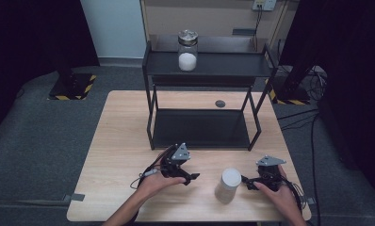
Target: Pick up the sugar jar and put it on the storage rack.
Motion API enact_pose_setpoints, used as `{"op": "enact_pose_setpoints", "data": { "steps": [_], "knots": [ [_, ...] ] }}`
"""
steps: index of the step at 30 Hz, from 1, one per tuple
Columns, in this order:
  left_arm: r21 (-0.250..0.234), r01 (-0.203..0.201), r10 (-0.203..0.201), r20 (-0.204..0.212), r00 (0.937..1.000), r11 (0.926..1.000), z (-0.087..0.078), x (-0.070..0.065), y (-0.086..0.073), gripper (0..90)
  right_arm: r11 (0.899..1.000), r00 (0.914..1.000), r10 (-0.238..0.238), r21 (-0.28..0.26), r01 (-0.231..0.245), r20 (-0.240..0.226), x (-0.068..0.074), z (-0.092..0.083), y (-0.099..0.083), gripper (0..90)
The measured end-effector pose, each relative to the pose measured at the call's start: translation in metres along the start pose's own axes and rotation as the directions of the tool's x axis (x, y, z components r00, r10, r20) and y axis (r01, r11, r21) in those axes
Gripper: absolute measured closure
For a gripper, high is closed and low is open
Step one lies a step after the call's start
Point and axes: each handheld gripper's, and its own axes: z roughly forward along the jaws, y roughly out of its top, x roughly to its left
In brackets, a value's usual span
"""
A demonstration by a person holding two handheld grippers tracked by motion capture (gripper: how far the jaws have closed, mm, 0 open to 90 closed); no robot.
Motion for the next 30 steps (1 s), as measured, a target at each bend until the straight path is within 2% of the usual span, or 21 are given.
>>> {"op": "enact_pose_setpoints", "data": {
  "steps": [4, 9, 12, 19, 22, 27, 30],
  "knots": [
    [-0.001, 0.028, -0.028, -0.018, 0.9995, 0.9996, -0.01, -0.003, -0.017, 7.2, 1.0, 1.0, 0.002, -0.001, -0.002, 0.001, 0.0, 0.0, 0.0, 1.2],
    [-0.011, 0.067, -0.067, -0.024, 0.9974, 0.9977, -0.031, -0.001, -0.032, 7.0, 1.0, 1.0, 0.005, 0.0, -0.005, 0.003, 0.002, -0.001, -0.001, 1.2],
    [0.005, 0.07, -0.069, -0.037, 0.9969, 0.9976, -0.042, -0.002, -0.038, 7.0, 1.0, 1.0, 0.005, -0.001, -0.005, 0.004, 0.002, -0.001, -0.001, 1.2],
    [0.042, 0.121, -0.116, -0.101, 0.9881, 0.9917, -0.061, -0.005, -0.058, 7.0, 1.0, 0.9999, 0.01, 0.001, -0.01, 0.005, 0.003, -0.002, -0.002, 1.2],
    [0.07, 0.15, -0.137, -0.154, 0.9784, 0.9862, -0.064, -0.006, -0.061, 6.9, 1.0, 0.9999, 0.013, 0.002, -0.013, 0.005, 0.004, -0.002, -0.002, 1.2],
    [0.057, 0.204, -0.187, -0.216, 0.9583, 0.9774, -0.073, -0.002, -0.07, 6.2, 1.0, 0.9999, 0.011, 0.001, -0.011, 0.006, 0.005, -0.004, -0.003, 1.2],
    [0.068, 0.221, -0.2, -0.231, 0.9521, 0.9729, -0.074, 0.001, -0.073, 6.2, 1.0, 0.9999, 0.011, 0.002, -0.011, 0.005, 0.005, -0.004, -0.003, 1.2]
  ]
}}
